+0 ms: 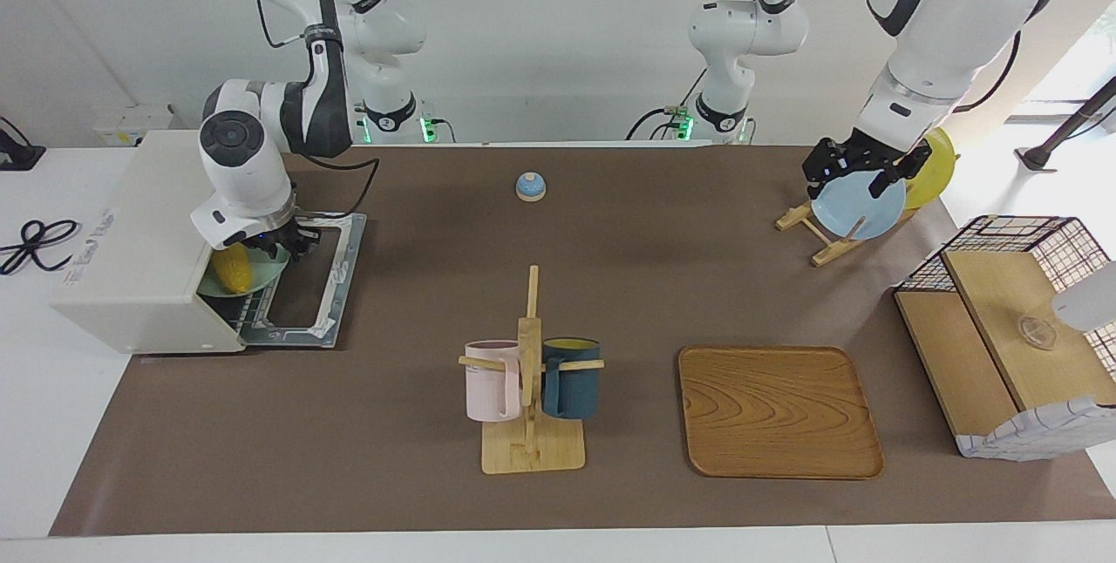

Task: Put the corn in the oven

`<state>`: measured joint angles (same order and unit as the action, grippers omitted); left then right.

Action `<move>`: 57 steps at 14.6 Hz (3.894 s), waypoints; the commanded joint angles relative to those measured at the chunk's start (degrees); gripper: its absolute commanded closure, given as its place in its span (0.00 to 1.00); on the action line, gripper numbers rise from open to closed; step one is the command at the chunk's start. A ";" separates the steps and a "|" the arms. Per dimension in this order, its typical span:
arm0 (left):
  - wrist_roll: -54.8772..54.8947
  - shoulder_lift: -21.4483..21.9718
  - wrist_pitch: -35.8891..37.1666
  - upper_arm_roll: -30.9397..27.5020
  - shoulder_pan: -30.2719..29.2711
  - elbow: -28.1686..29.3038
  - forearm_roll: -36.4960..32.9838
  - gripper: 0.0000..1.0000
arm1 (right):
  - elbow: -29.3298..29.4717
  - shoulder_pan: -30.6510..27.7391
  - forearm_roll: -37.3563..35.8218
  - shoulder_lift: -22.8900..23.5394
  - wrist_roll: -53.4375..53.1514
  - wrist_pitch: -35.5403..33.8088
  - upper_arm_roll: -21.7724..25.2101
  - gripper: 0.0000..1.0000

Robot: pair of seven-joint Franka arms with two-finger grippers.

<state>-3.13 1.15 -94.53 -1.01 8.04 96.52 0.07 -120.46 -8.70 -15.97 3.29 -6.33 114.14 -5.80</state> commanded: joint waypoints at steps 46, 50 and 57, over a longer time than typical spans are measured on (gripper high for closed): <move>0.23 0.52 0.31 0.22 -0.57 0.25 0.81 0.00 | 8.84 -4.91 -1.61 -0.56 25.48 -8.49 -0.09 1.00; 0.23 0.52 0.31 0.31 -0.57 0.25 0.81 0.00 | 9.71 -5.36 -1.26 -0.48 24.88 -8.58 -0.18 0.70; 0.23 0.52 0.31 0.22 -0.57 0.25 0.81 0.00 | 16.82 -4.66 6.48 -0.56 24.88 -14.37 -0.53 0.00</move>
<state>-3.13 1.15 -94.53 -1.00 8.02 96.52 0.07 -107.46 -13.08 -10.71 1.72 17.21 102.79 -5.86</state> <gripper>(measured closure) 0.000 0.326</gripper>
